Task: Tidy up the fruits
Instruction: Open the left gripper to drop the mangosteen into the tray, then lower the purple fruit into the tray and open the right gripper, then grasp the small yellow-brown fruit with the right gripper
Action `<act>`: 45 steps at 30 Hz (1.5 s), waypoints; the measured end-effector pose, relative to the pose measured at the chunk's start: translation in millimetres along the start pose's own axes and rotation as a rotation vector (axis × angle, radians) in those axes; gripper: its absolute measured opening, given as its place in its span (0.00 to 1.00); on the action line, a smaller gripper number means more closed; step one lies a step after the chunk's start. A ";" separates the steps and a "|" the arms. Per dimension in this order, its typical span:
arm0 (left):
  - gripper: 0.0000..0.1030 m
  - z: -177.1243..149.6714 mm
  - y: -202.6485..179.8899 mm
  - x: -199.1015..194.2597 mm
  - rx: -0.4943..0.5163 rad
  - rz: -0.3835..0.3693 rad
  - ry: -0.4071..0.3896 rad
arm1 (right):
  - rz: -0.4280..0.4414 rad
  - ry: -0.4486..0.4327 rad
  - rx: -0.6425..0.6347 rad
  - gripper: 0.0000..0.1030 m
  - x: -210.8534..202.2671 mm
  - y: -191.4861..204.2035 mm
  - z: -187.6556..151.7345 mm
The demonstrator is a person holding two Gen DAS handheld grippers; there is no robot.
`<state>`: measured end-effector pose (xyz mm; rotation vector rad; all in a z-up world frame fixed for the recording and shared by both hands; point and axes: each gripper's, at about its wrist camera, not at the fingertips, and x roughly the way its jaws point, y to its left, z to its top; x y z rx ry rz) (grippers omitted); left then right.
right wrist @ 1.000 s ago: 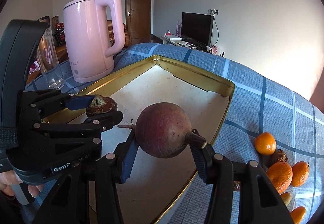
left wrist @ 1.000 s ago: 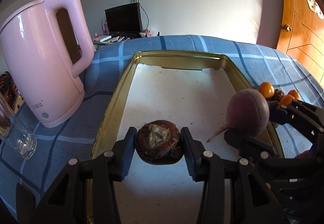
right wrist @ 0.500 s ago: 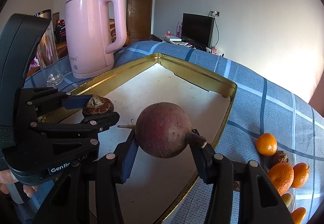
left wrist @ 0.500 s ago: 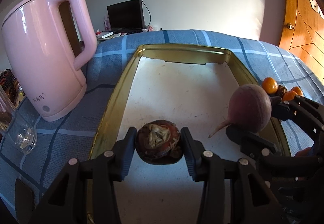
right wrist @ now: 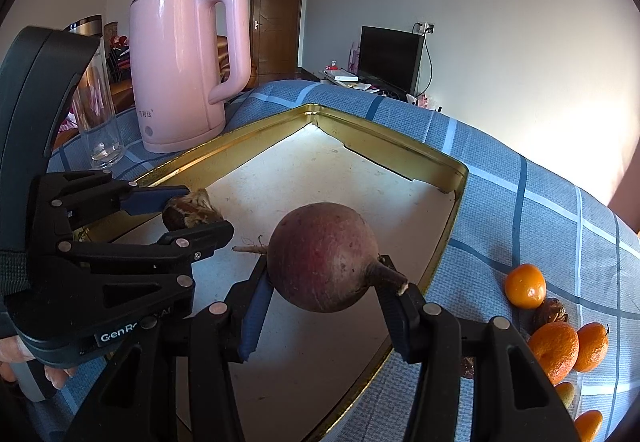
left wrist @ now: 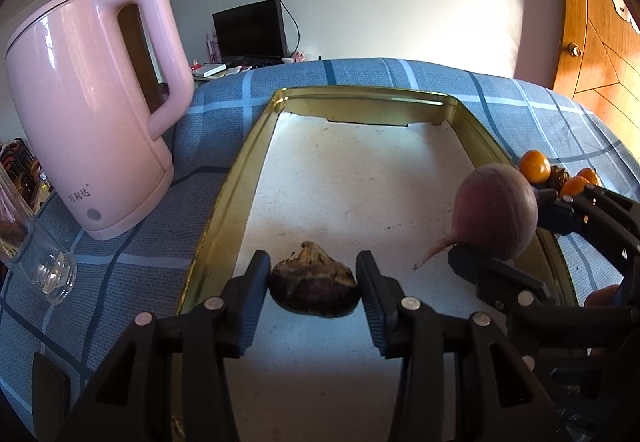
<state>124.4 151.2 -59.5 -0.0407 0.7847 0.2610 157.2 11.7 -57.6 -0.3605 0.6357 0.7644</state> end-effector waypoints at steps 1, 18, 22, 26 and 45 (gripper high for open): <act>0.44 -0.2 0.0 -0.3 0.000 0.000 -0.001 | -0.001 -0.001 0.000 0.52 0.0 0.4 0.0; 0.73 1.0 8.0 -12.1 -0.043 -0.002 -0.051 | -0.023 -0.063 0.041 0.68 -12.7 -8.5 -0.5; 0.94 1.1 8.6 -22.6 -0.056 -0.017 -0.099 | -0.049 -0.085 0.054 0.73 -26.1 -13.4 -2.2; 0.95 0.4 2.9 -42.4 -0.046 0.003 -0.172 | -0.066 -0.122 0.078 0.75 -48.2 -21.8 -7.0; 1.00 8.7 -100.9 -132.0 0.103 -0.190 -0.227 | -0.358 -0.059 0.332 0.74 -167.5 -143.3 -123.2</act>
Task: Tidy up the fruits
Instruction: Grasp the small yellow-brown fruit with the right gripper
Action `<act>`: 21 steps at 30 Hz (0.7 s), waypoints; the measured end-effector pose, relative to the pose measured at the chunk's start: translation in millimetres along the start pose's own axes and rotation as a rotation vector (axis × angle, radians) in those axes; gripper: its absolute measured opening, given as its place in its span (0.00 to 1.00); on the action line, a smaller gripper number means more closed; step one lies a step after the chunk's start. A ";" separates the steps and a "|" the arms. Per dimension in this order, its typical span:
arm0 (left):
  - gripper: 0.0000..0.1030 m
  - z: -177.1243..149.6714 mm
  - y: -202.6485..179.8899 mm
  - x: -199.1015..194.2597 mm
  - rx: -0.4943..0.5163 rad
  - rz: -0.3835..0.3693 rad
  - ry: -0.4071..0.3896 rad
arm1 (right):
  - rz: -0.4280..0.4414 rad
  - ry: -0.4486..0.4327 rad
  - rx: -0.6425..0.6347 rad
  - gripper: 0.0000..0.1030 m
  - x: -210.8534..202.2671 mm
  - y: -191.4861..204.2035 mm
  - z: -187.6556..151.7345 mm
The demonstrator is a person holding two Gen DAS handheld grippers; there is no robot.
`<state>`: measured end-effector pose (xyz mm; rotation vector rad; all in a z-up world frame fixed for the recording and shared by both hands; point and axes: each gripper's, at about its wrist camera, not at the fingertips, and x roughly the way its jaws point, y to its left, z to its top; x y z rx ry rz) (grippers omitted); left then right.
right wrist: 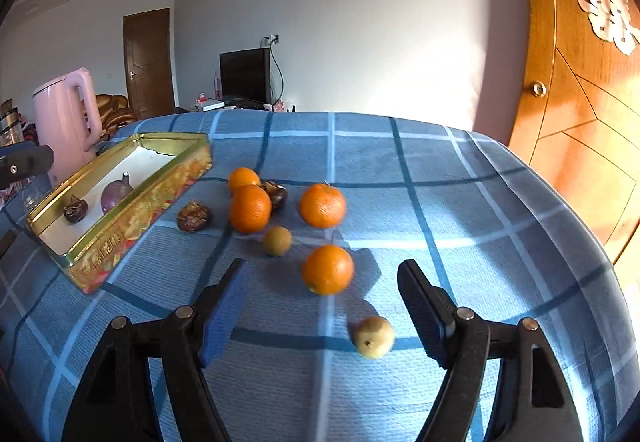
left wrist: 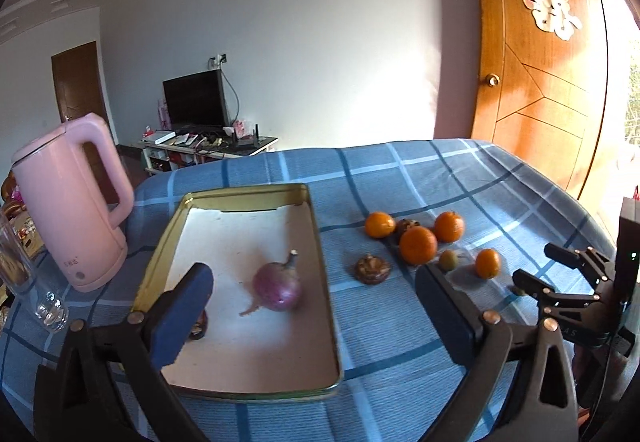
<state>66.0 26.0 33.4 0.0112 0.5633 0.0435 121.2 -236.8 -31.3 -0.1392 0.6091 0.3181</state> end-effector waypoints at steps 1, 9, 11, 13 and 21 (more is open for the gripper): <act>1.00 2.1 -9.8 1.6 0.014 -0.010 0.000 | -0.006 0.012 0.008 0.74 0.4 -7.2 -2.9; 1.00 0.6 -79.4 54.5 0.093 -0.074 0.075 | 0.028 0.108 0.025 0.58 8.1 -30.4 -15.8; 1.00 -2.3 -91.4 67.1 0.104 -0.092 0.101 | 0.053 0.128 0.028 0.56 11.7 -31.1 -17.4; 1.00 -3.6 -99.8 77.6 0.110 -0.104 0.123 | 0.051 0.169 0.028 0.51 18.9 -31.3 -20.4; 0.96 -7.8 -125.1 97.1 0.148 -0.134 0.160 | 0.107 0.193 0.079 0.31 17.4 -45.8 -32.2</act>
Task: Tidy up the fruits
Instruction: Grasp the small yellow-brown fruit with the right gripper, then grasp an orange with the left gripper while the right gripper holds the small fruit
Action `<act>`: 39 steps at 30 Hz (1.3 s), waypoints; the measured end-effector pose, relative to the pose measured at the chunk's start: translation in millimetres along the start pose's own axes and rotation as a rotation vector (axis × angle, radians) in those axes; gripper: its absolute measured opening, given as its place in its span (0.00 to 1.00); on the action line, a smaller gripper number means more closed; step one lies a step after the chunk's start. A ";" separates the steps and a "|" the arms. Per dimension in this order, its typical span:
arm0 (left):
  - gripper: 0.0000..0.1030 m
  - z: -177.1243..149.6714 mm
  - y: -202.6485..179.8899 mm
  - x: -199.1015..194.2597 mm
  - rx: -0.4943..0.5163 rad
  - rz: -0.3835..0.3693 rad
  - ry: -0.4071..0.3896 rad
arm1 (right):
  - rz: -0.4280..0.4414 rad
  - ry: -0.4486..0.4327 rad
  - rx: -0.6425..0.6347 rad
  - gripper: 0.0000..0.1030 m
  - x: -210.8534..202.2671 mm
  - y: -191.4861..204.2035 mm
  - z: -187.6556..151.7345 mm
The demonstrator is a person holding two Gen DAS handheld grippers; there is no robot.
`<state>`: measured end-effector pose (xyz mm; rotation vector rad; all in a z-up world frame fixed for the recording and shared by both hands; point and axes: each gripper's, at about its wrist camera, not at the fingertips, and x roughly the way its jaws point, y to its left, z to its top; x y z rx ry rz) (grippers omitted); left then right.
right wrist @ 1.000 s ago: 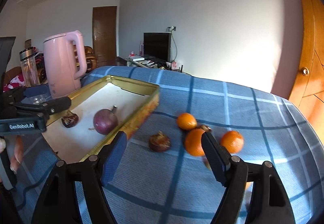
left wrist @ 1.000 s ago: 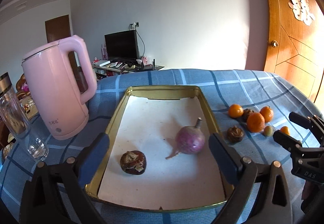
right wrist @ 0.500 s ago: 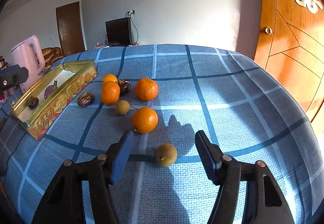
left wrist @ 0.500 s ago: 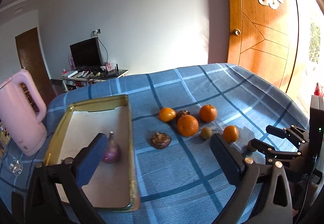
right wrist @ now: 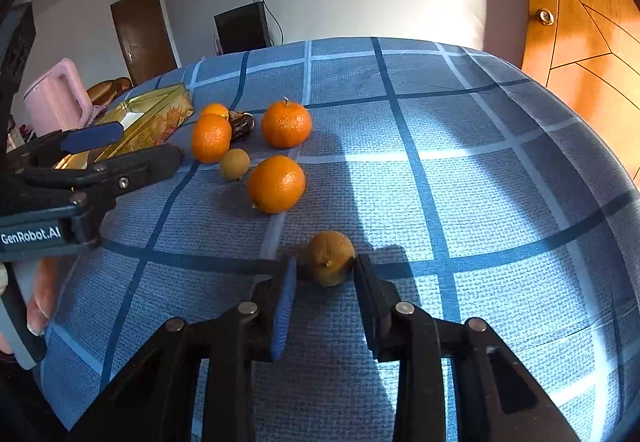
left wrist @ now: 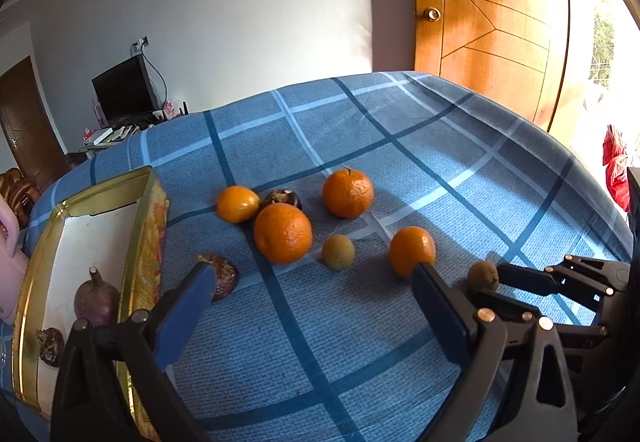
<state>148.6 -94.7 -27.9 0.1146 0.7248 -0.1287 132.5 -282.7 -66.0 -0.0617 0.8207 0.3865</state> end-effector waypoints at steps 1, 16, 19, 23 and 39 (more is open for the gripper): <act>0.96 0.1 -0.9 1.4 -0.001 -0.001 0.002 | -0.003 -0.005 -0.011 0.31 -1.7 2.3 0.1; 0.78 9.1 -13.4 25.2 0.003 -0.072 0.061 | 0.029 0.041 -0.034 0.27 12.5 4.0 16.5; 0.71 10.1 -18.0 29.9 0.010 -0.083 0.069 | -0.011 0.004 -0.033 0.27 4.3 1.5 17.0; 0.66 13.5 -32.2 36.4 0.041 -0.094 0.081 | -0.064 -0.051 -0.010 0.27 -10.7 -9.2 22.8; 0.38 12.8 -44.1 63.6 0.033 -0.167 0.139 | -0.078 -0.191 0.047 0.27 -26.3 -14.4 49.6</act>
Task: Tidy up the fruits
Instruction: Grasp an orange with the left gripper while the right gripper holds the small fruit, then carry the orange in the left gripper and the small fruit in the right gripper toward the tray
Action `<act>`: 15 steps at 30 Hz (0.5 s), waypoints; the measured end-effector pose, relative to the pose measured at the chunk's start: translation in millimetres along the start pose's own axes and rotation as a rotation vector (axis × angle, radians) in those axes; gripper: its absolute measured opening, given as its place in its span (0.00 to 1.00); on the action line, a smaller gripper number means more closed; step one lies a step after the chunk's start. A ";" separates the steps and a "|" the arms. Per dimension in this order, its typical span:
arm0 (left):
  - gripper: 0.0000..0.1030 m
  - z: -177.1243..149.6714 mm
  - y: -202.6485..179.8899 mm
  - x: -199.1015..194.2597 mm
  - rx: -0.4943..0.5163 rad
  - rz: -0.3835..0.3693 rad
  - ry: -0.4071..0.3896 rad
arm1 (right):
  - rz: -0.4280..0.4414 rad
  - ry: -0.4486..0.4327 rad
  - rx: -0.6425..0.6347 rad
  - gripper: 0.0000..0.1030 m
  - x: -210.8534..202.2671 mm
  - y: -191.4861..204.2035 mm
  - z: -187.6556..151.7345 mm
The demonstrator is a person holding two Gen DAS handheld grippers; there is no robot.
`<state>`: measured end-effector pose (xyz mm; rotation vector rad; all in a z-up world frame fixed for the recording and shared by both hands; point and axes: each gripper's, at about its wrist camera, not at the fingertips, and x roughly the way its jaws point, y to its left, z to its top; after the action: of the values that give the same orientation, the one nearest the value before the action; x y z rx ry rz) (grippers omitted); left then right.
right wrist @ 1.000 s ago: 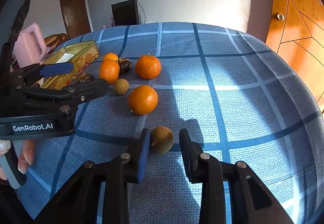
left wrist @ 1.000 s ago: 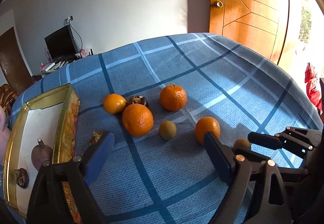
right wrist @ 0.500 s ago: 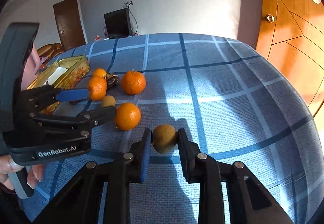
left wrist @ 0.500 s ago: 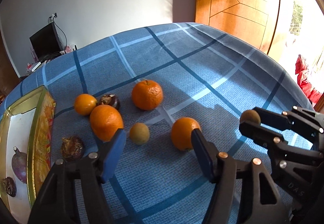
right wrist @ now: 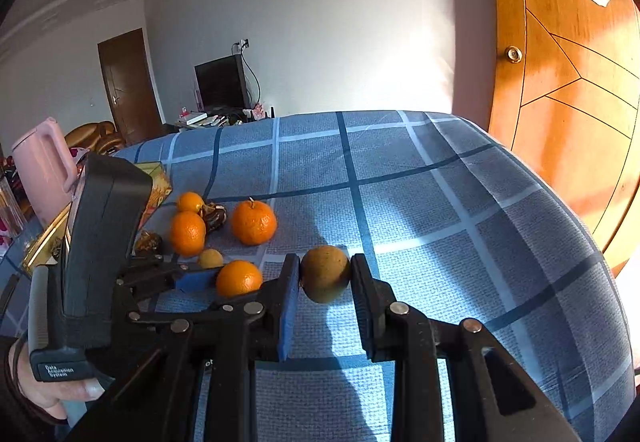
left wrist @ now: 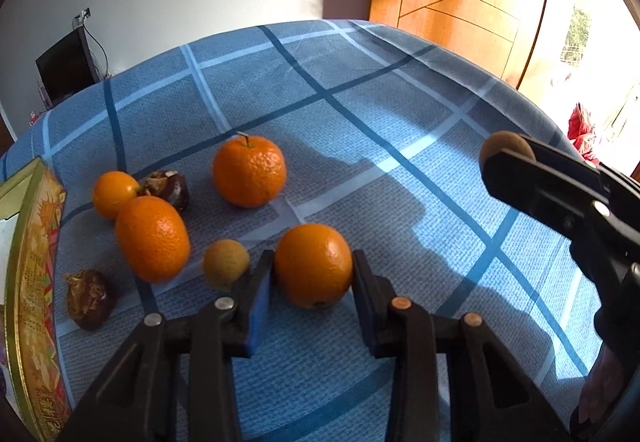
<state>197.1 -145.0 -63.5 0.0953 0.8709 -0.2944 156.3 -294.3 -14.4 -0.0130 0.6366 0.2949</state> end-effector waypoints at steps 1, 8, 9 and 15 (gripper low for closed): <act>0.38 -0.7 1.7 -3.1 0.003 0.013 -0.013 | 0.004 -0.009 0.001 0.27 0.7 3.4 1.5; 0.38 -6.0 16.1 -23.8 -0.015 0.074 -0.112 | 0.006 -0.057 0.011 0.27 13.3 21.6 2.2; 0.38 -7.6 17.7 -26.4 -0.019 0.076 -0.124 | 0.002 -0.062 0.013 0.27 14.8 22.6 0.8; 0.38 -13.8 25.2 -36.9 -0.038 0.095 -0.182 | -0.013 -0.079 0.029 0.27 20.9 25.8 -5.0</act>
<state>172.0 -110.2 -45.0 0.0738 0.6889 -0.1941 162.2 -264.4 -28.6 0.0219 0.5620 0.2722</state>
